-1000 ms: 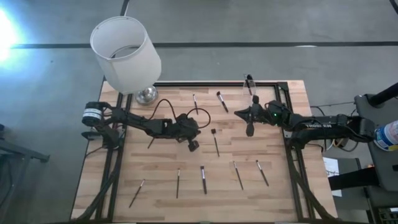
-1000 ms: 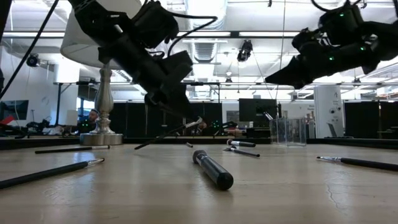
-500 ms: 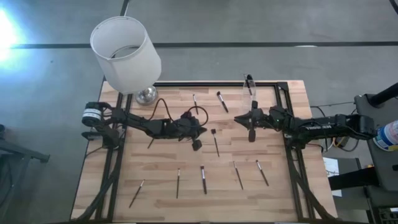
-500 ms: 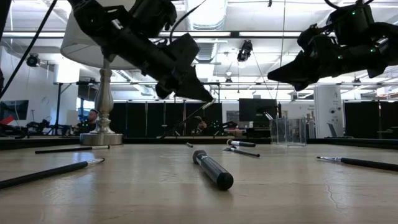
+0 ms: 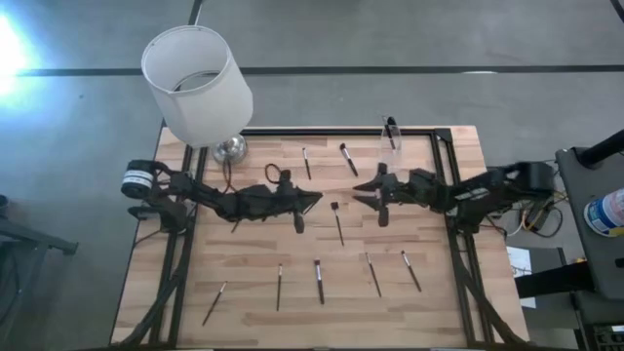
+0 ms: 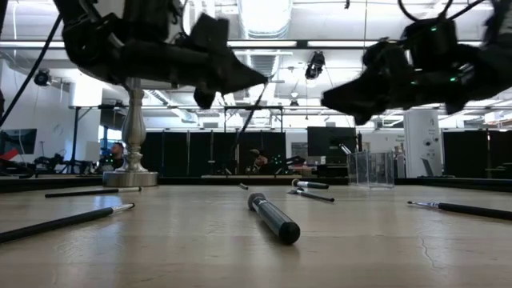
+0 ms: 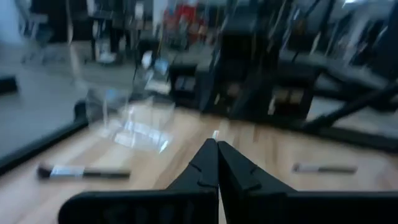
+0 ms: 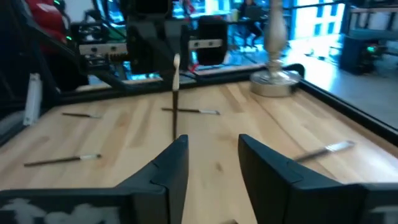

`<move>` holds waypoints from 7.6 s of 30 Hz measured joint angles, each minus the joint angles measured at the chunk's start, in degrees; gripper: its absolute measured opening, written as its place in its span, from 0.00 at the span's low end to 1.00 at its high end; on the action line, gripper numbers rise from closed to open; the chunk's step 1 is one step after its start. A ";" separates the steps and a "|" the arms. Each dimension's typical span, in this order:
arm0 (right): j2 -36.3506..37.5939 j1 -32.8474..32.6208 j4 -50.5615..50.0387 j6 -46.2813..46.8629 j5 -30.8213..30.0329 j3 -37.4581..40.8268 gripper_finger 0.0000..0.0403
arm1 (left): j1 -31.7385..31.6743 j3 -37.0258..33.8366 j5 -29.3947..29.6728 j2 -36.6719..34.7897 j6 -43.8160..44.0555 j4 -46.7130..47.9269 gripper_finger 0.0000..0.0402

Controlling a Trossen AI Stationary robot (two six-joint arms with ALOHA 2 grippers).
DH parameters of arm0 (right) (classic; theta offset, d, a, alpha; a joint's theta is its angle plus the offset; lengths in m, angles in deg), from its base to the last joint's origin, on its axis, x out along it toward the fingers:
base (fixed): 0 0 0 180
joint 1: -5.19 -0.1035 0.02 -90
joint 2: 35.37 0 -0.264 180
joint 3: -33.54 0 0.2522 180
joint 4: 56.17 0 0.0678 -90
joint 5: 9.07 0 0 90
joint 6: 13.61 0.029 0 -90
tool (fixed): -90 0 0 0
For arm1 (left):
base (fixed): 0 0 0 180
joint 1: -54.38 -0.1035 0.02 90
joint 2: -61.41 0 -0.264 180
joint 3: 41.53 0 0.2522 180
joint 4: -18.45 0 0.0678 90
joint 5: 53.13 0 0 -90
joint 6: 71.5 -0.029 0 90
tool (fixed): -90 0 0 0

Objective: Put items in baskets/containers
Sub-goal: Put the eyeshadow brush into the transparent organizer

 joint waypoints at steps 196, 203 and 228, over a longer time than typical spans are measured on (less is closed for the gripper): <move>-18.35 -39.01 -103.50 54.81 -22.66 -44.06 0.36 | 12.27 -7.81 -4.07 2.80 1.83 4.04 0.00; -20.57 -38.88 -103.23 54.24 -22.54 -44.05 0.31 | 12.25 -7.81 -4.08 2.79 1.83 4.04 0.00; -17.21 -37.95 -97.71 37.34 -22.96 -42.47 0.03 | 12.16 -7.81 -3.44 2.81 5.43 3.41 0.00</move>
